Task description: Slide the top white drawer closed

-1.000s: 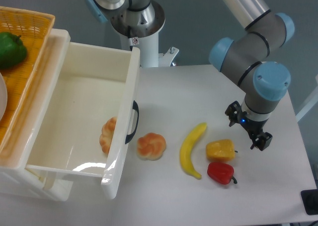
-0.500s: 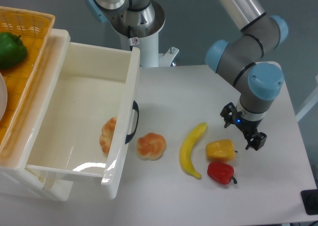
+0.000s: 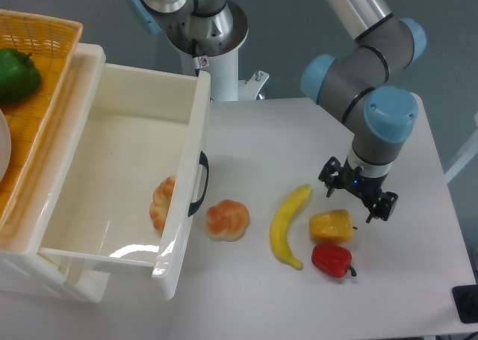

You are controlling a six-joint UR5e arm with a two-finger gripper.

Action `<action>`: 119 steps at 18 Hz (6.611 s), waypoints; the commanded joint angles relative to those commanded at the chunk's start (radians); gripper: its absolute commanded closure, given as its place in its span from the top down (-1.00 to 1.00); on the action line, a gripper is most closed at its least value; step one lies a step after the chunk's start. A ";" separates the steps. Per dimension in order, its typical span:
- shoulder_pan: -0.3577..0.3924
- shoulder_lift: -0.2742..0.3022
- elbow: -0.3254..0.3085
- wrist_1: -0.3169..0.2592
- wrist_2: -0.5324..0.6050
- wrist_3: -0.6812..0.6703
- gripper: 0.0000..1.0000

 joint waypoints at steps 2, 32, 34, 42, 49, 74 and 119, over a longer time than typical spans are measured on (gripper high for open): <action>-0.012 0.023 -0.031 -0.005 0.000 -0.055 -0.16; -0.068 0.114 -0.017 -0.512 -0.492 -0.210 -1.00; -0.068 0.118 -0.017 -0.525 -0.505 -0.209 -1.00; -0.078 0.146 -0.017 -0.548 -0.528 -0.210 -1.00; -0.091 0.160 -0.020 -0.560 -0.537 -0.210 -1.00; -0.233 0.199 -0.055 -0.555 -0.538 -0.281 -1.00; -0.198 0.170 -0.042 -0.358 -0.523 -0.327 1.00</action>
